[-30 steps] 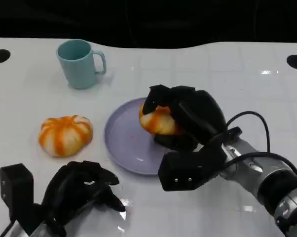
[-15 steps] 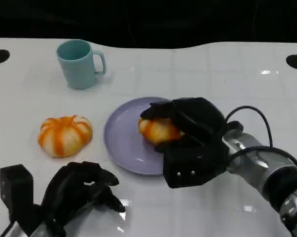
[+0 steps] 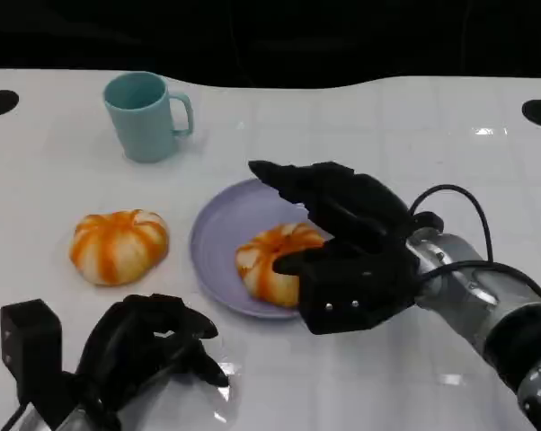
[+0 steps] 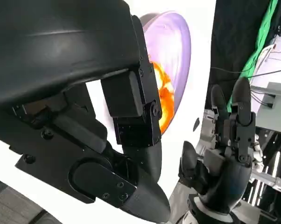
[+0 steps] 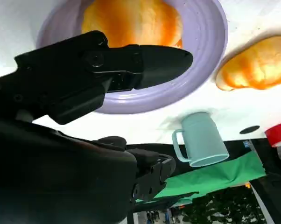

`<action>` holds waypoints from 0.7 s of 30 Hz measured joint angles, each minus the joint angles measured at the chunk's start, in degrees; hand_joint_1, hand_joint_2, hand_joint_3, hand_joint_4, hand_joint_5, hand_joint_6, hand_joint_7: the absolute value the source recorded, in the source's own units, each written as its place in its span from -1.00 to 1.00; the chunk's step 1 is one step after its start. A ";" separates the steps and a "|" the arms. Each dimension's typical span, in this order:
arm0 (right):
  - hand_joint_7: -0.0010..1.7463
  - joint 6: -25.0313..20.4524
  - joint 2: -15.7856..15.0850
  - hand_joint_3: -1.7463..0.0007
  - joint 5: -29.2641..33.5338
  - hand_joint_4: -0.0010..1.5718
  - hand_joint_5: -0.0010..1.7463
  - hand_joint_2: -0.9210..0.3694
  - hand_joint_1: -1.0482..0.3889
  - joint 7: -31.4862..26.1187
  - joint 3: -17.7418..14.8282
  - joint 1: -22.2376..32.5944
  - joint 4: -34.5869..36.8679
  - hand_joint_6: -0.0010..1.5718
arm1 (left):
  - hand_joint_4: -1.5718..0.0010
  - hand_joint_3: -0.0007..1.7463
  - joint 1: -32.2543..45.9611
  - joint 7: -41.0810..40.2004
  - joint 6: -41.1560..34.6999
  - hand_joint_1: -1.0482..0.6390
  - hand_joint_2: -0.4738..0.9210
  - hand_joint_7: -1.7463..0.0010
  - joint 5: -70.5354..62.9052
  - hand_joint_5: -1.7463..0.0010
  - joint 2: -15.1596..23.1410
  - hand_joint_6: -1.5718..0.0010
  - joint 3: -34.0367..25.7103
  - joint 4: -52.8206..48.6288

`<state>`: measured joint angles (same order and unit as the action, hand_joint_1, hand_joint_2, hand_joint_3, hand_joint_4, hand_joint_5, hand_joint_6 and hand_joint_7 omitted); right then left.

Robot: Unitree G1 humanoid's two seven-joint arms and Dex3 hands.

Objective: Grasp the bread from the table and place it into the plate.

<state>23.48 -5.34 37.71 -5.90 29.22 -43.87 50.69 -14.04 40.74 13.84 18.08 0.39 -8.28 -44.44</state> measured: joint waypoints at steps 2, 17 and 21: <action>-0.97 0.04 -0.92 0.47 -0.63 -0.88 -0.66 -1.00 -0.89 1.01 -0.58 1.23 -2.59 -0.93 | -0.96 -1.00 -0.01 0.00 0.01 -1.00 0.79 0.77 0.01 0.40 -0.06 -1.00 -0.01 -0.03; -0.63 8.36 -4.48 0.78 -9.53 -0.31 0.01 -1.00 -0.38 2.53 -6.81 12.13 -11.39 -0.21 | -0.97 -1.00 -0.10 -0.06 -0.07 -1.00 0.78 0.74 0.02 0.40 -0.27 -1.00 -0.01 -0.15; 0.01 15.01 -3.69 0.84 -13.38 -0.23 0.67 -1.00 -0.10 1.25 -9.11 15.06 -11.00 -0.30 | -0.97 -0.99 -0.11 -0.24 -0.04 -1.00 0.79 0.75 -0.04 0.40 -0.34 -1.00 0.05 -0.15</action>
<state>38.49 -9.03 24.33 -4.65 20.11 -28.81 39.68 -14.14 40.50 13.79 18.04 0.05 -8.23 -44.59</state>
